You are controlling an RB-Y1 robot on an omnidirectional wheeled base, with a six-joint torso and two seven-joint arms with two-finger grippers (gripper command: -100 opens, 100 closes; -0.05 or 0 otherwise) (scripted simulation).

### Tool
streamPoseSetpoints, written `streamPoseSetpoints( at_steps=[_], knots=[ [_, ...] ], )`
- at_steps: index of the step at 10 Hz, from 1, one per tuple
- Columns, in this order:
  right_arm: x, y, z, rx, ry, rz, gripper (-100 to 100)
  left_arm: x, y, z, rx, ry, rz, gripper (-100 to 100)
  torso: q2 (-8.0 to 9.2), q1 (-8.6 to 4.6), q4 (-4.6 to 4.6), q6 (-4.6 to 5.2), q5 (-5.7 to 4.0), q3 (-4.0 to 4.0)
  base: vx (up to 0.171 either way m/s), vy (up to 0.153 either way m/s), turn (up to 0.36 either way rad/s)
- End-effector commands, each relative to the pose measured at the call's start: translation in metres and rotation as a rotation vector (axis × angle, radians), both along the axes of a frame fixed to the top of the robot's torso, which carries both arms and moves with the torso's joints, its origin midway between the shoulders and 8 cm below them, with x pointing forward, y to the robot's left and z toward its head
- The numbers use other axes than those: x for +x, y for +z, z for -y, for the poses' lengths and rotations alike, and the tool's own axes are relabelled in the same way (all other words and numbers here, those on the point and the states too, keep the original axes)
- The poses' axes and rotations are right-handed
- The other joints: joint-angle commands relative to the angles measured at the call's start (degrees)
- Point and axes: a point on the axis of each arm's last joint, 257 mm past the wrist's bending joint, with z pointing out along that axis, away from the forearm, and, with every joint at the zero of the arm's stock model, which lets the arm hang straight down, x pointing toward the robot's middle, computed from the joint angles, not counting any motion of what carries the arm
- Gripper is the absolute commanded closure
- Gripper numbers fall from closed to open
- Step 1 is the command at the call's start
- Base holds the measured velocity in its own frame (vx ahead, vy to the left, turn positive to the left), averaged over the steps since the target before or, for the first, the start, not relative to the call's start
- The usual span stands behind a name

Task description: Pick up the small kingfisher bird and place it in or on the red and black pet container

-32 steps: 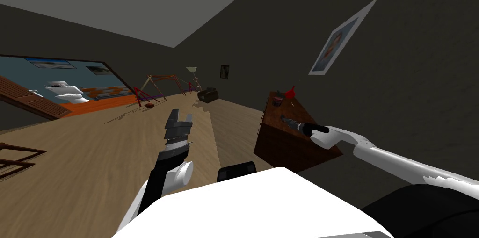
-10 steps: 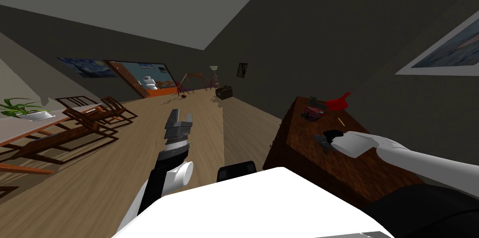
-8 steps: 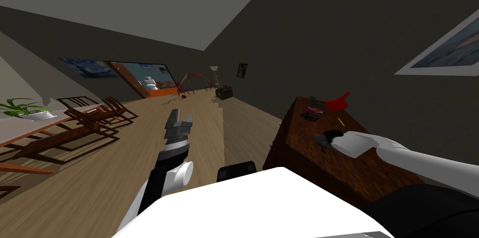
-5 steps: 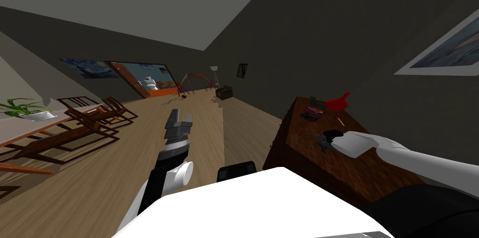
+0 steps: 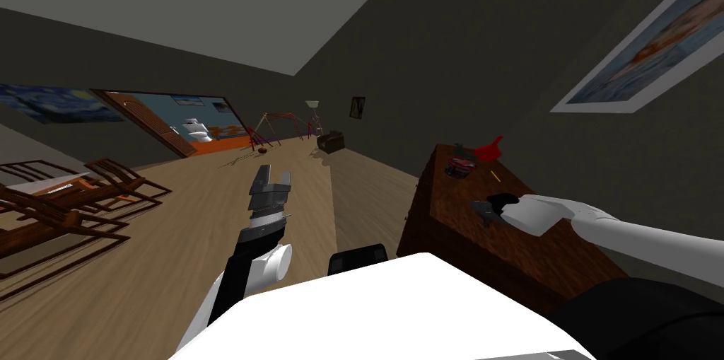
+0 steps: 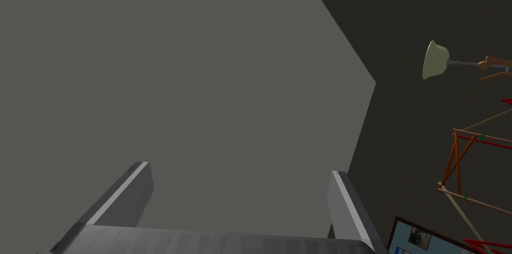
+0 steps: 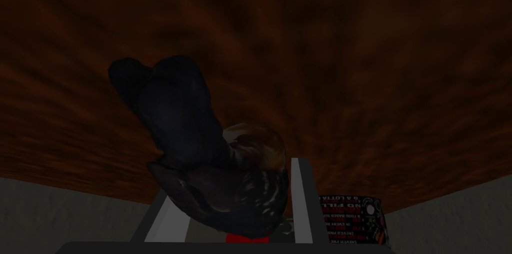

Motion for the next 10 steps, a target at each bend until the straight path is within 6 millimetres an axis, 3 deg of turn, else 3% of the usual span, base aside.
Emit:
streamPoseSetpoints(
  at_steps=[1, 2, 10],
  knots=[
    [0.0, 0.0, 0.0, 0.0, 0.0, 0.0, 0, 0.0, 0.0, 0.0, 0.0, 0.0, 0.0, 0, 0.0, 0.0, 0.0, 0.0, 0.0, 0.0, 0.005, 0.006, 0.008],
    [-0.008, 0.005, 0.012, -0.02, 0.003, -0.001, 100, 0.0, 0.0, 0.0, 0.0, 0.0, 0.0, 0, 0.09, -0.09, 0.02, 0.01, -0.02, 0.06, 0.076, -0.007, 0.001],
    [-0.06, 0.035, 0.071, -0.119, 0.019, -0.017, 100, 0.0, 0.0, 0.0, 0.0, 0.0, 0.0, 0, -0.45, -0.36, -0.12, -0.03, -0.01, -0.27, 0.152, -0.024, -0.018]
  ],
)
